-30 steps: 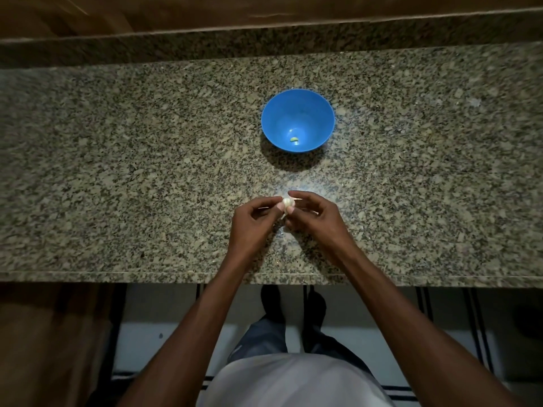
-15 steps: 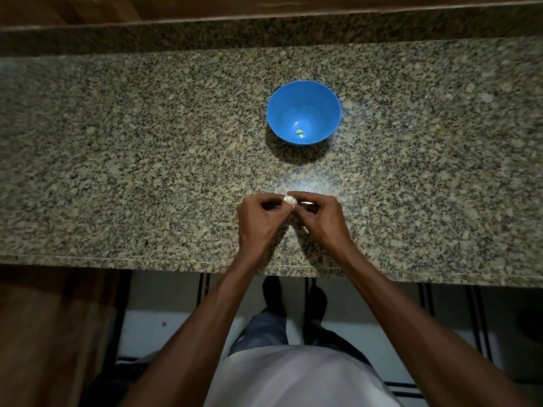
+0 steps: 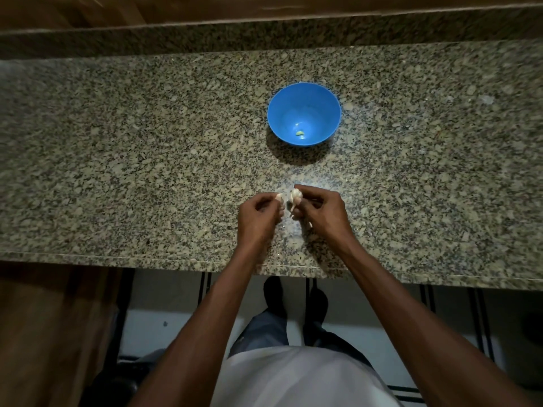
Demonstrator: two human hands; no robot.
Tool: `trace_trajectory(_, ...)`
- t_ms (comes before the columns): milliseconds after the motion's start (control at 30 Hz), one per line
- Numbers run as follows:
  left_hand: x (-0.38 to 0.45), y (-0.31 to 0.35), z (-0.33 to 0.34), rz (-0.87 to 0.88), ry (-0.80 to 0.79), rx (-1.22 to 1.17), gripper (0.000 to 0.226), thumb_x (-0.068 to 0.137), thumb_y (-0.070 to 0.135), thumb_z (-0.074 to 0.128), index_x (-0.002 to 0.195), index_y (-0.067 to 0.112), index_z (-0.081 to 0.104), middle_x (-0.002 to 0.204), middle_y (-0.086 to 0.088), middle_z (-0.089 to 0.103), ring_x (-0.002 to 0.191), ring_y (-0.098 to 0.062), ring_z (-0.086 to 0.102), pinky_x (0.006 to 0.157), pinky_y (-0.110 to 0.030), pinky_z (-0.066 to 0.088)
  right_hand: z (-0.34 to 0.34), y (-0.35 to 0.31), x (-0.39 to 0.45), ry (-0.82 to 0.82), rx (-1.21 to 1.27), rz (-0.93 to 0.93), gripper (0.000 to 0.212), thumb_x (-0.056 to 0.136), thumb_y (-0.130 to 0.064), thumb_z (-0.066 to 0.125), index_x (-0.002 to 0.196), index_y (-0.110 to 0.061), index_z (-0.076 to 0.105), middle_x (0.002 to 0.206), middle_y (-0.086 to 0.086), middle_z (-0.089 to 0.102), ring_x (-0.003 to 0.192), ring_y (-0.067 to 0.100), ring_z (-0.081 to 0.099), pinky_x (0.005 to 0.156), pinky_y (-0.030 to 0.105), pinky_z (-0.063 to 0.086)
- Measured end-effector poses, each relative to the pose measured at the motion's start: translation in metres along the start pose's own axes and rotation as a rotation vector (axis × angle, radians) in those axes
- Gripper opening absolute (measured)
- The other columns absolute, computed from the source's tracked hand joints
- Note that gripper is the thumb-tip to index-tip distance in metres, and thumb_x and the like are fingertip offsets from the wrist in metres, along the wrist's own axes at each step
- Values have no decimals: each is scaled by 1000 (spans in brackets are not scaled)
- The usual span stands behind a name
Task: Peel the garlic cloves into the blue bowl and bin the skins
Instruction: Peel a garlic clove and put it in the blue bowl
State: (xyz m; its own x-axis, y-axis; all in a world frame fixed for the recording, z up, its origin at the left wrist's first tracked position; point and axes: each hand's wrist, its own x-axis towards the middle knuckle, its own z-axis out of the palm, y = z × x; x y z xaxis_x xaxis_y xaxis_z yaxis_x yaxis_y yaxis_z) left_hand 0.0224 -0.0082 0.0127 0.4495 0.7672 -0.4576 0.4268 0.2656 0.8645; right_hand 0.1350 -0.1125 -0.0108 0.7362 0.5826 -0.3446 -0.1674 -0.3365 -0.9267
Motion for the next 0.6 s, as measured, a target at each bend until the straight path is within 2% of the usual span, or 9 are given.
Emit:
trace_trajectory(100, 1, -1, -15, -134, -62, -254, 18, 98, 8, 69, 115, 12, 74, 106, -8, 76, 90, -17, 70, 83, -31, 59, -4, -12, 12, -11, -313, -125, 33, 102, -17, 68, 134, -10, 71, 119, 8, 78, 97, 17, 74, 85, 34, 61)
trace_trajectory(167, 1, -6, -21, -169, -108, -322, 20, 98, 8, 70, 117, 13, 75, 103, -7, 77, 86, -15, 67, 82, -30, 55, -2, -18, 18, -64, -512, -240, 31, 104, -8, 62, 133, -4, 70, 115, 15, 75, 94, 25, 73, 84, 41, 61)
trace_trajectory(267, -4, -9, -23, -197, -108, -392, 22, 97, 2, 69, 115, 12, 75, 106, -8, 78, 94, -16, 69, 79, -23, 58, -1, -18, 18, -73, -636, -307, 32, 101, -2, 60, 131, -1, 70, 114, 17, 66, 95, 32, 70, 84, 49, 62)
trace_trajectory(300, -6, -9, -22, -194, -107, -417, 23, 96, -1, 69, 115, 10, 74, 107, -9, 78, 95, -16, 71, 78, -22, 59, -2, -17, 17, -39, -614, -322, 32, 101, -5, 61, 131, -3, 71, 116, 14, 66, 97, 29, 70, 84, 46, 62)
trace_trajectory(367, -12, -7, -20, -196, -124, -468, 26, 94, -1, 70, 118, 8, 70, 106, -10, 79, 91, -15, 74, 77, -22, 61, -8, -19, 8, -2, -489, -301, 27, 101, -16, 67, 125, -9, 76, 116, 4, 71, 96, 13, 71, 85, 29, 61)
trace_trajectory(400, -16, -6, -18, -207, -141, -493, 29, 93, 0, 72, 121, 7, 68, 105, -11, 80, 88, -15, 74, 76, -23, 61, -11, -21, 0, -48, -390, -243, 25, 101, -21, 70, 123, -12, 78, 116, -1, 74, 96, 3, 71, 85, 19, 58)
trace_trajectory(433, -19, -5, -16, -218, -158, -507, 32, 93, 0, 73, 123, 6, 65, 104, -11, 80, 86, -15, 74, 75, -24, 61, -13, -21, -7, -133, -271, -169, 25, 100, -24, 72, 123, -16, 78, 118, -3, 76, 98, -1, 72, 88, 17, 57)
trace_trajectory(500, -25, -5, -8, -226, -186, -508, 32, 93, 0, 73, 123, 5, 61, 95, -10, 80, 82, -15, 75, 74, -24, 62, -15, -17, -18, -248, -89, -57, 26, 98, -25, 74, 122, -17, 79, 119, -4, 78, 107, 5, 74, 96, 29, 59)
trace_trajectory(600, -31, -5, 4, -200, -195, -457, 33, 94, -5, 70, 124, 1, 57, 84, -8, 78, 73, -14, 74, 70, -22, 61, -19, -11, -26, -240, 10, -30, 21, 97, -22, 76, 116, -12, 80, 107, 2, 81, 103, 19, 77, 94, 41, 62)
